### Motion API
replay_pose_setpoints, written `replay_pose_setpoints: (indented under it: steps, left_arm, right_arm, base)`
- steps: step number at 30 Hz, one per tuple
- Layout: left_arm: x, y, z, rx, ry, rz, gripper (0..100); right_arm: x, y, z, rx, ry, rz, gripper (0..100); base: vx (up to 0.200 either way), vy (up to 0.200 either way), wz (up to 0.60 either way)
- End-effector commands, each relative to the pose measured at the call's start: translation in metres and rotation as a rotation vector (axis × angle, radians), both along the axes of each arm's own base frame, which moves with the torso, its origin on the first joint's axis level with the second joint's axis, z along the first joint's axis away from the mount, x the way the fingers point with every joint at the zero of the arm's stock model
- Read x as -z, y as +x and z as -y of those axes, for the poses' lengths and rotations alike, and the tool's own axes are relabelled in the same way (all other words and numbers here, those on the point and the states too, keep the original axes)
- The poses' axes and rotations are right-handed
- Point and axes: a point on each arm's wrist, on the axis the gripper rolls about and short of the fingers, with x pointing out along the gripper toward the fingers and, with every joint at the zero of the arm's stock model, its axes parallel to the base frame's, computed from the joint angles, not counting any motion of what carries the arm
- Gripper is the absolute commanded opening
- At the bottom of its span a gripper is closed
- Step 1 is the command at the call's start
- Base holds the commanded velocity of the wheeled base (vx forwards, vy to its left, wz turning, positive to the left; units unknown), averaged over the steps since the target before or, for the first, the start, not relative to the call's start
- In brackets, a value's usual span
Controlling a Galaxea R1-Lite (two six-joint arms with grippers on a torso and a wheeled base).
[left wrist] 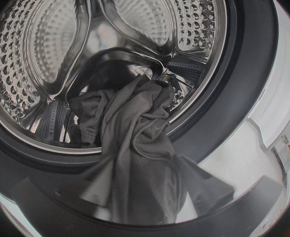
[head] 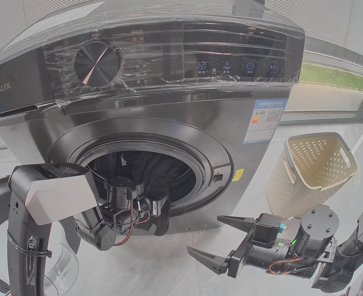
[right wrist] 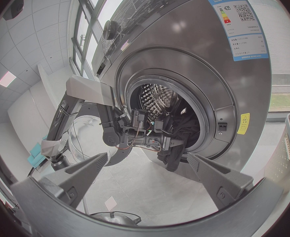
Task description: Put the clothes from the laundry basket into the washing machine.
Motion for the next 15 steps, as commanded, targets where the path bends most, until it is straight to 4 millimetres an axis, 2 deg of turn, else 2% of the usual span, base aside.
replay_pose_setpoints:
  steps: [1,5,11,15]
  left_arm:
    - [0.011,0.004,-0.001,-0.007,0.005,-0.015,0]
    - [0.003,0.011,-0.002,-0.029,-0.015,0.020,0]
    - [-0.036,0.049,-0.012,-0.162,-0.128,0.251,0]
    - [-0.044,0.056,-0.014,-0.186,-0.153,0.287,0]
  right_arm:
    - [-0.001,-0.001,-0.002,-0.005,0.005,0.004,100]
    - [-0.002,-0.002,-0.003,-0.008,0.009,0.007,100]
    - [-0.006,-0.004,-0.003,-0.013,0.022,0.015,100]
    - [-0.007,-0.003,-0.004,-0.013,0.025,0.018,100]
  base:
    - [0.000,0.000,0.00]
    - [0.000,0.000,0.00]
    - [0.000,0.000,0.00]
    - [0.000,0.000,0.00]
